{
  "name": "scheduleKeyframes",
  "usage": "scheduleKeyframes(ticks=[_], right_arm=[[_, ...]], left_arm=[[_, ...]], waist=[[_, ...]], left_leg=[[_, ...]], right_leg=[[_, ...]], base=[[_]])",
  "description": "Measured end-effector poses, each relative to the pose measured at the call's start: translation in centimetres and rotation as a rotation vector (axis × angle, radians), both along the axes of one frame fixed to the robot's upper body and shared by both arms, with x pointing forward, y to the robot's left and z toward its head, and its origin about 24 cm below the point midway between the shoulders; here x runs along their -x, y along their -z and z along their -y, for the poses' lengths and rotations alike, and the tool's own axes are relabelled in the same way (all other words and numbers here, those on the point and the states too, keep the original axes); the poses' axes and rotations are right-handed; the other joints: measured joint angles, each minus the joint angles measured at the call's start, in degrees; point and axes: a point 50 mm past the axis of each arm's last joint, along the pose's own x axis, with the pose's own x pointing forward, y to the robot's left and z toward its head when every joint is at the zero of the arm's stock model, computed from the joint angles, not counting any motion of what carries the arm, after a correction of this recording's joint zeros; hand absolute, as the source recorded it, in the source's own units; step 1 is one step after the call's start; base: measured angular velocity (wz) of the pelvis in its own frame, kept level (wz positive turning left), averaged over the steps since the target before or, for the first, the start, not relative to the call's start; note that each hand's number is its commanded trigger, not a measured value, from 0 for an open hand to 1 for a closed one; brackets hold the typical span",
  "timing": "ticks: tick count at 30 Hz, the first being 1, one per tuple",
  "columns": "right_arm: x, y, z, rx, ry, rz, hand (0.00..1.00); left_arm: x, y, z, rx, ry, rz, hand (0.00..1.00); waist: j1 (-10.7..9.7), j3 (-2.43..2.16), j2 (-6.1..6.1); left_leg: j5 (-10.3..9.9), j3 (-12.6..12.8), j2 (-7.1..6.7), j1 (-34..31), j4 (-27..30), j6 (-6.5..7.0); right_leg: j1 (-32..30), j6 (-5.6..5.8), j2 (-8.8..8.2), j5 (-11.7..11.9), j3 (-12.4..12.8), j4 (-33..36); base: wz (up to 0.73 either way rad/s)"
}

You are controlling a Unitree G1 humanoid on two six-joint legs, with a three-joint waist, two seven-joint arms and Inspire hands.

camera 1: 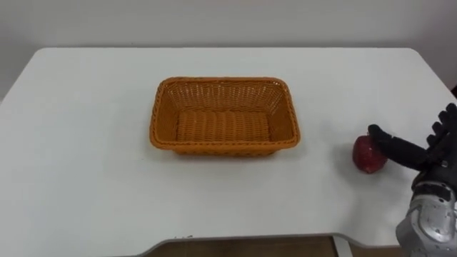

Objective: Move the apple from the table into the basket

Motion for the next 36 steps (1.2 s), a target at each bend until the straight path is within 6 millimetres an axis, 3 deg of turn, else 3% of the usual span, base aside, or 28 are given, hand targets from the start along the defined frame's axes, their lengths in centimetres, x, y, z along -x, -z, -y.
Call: scheduleKeyframes(ticks=[9,22,24,25,26,36], right_arm=[[0.6,1.6,-0.1,0.042,-0.081,-0.108,0.0],[0.5,2.6,-1.1,0.082,-0.222,-0.199,0.0],[0.5,2.6,-1.2,0.115,-0.243,-0.214,0.36],[0.4,2.6,-1.2,0.122,-0.249,-0.217,0.75],[0.4,2.6,-1.3,0.136,-0.264,-0.223,1.0],[0.3,2.2,-0.6,0.222,-0.281,-0.245,1.0]], left_arm=[[0.8,0.0,0.0,-0.003,0.029,-0.043,0.0],[1.3,0.1,0.1,0.021,0.025,-0.071,0.0],[1.2,0.1,0.2,0.027,0.026,-0.07,0.0],[1.2,0.1,0.2,0.031,0.027,-0.07,0.0],[1.1,0.1,0.2,0.038,0.029,-0.068,0.0],[0.3,0.1,0.2,0.038,0.035,-0.048,0.0]], waist=[[0.5,-0.32,0.47],[0.8,-0.22,0.44],[0.9,-0.21,0.41],[0.9,-0.2,0.41],[0.9,-0.19,0.4],[1.0,0.18,-0.37]], left_leg=[[0.0,-0.6,0.0,0.0,0.4,0.0],[0.0,-1.5,-0.05,-0.1,1.0,0.0],[0.0,-1.5,-0.05,-0.1,1.0,-0.01],[0.0,-1.5,-0.05,-0.1,1.0,-0.01],[0.0,-1.5,-0.05,-0.1,1.0,-0.01],[0.0,-1.3,-0.01,-0.2,0.8,-0.01]], right_leg=[[0.6,0.0,-0.01,0.3,-0.5,-0.6],[1.2,-0.04,-0.13,0.3,-1.1,-0.5],[1.1,-0.04,-0.13,0.3,-1.1,-0.5],[1.1,-0.04,-0.13,0.3,-1.1,-0.5],[1.0,-0.04,-0.12,0.3,-1.1,-0.6],[0.9,-0.05,-0.07,0.3,-1.0,-0.7]], base=[[0.03],[0.02],[0.0],[0.0],[0.0],[0.0]])
